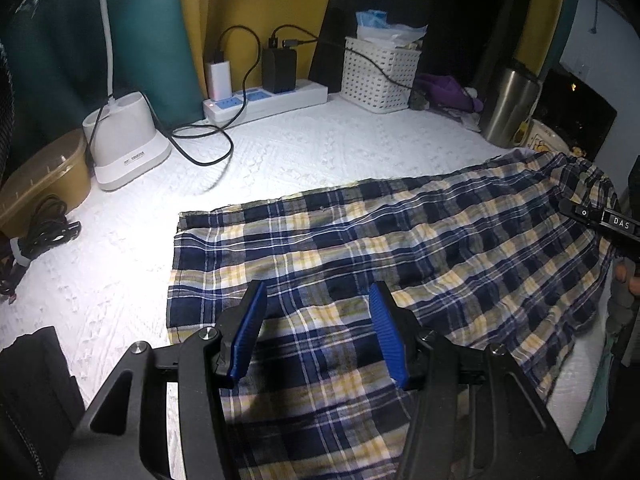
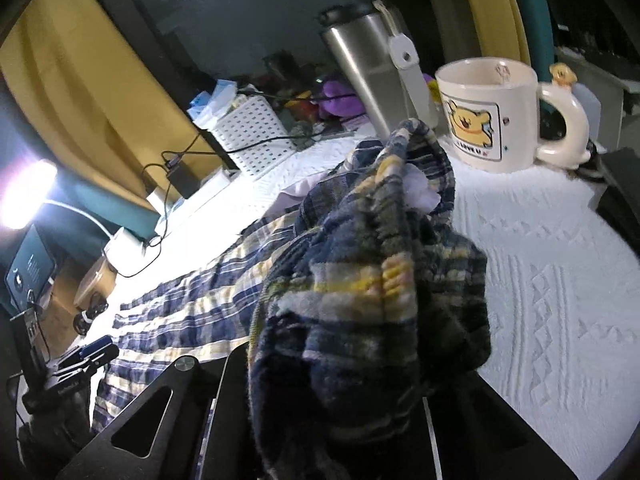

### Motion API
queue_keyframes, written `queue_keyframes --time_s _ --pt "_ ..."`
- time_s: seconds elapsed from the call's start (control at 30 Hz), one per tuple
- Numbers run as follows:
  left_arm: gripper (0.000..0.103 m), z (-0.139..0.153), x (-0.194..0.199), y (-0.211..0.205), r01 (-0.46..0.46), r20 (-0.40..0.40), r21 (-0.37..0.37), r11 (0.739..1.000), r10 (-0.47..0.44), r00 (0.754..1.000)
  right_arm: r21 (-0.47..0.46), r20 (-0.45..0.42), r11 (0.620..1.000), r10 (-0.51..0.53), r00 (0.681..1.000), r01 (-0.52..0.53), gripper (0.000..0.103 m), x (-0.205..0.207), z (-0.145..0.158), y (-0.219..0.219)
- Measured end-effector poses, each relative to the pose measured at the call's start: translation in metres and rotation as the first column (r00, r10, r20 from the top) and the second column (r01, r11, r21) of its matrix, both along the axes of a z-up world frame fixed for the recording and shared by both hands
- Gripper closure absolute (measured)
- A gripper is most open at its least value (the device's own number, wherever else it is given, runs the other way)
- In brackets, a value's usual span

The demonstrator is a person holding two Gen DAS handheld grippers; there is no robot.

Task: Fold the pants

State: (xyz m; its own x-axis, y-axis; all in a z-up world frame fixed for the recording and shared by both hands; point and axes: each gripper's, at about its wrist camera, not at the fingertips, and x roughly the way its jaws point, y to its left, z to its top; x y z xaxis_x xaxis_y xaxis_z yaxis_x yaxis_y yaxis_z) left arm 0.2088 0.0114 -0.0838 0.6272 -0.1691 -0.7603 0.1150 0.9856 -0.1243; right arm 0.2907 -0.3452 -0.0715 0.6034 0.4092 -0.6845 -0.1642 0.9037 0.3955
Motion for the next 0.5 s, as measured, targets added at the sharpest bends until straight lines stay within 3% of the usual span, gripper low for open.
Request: queue_keyframes --time_s 0.5 --pt "0.050 0.024 -0.028 0.025 -0.002 0.073 -0.039 0.999 0.005 0.997 -0.070 0.058 0.995 0.077 0.995 -0.072 0.088 -0.024 0.037 0.041"
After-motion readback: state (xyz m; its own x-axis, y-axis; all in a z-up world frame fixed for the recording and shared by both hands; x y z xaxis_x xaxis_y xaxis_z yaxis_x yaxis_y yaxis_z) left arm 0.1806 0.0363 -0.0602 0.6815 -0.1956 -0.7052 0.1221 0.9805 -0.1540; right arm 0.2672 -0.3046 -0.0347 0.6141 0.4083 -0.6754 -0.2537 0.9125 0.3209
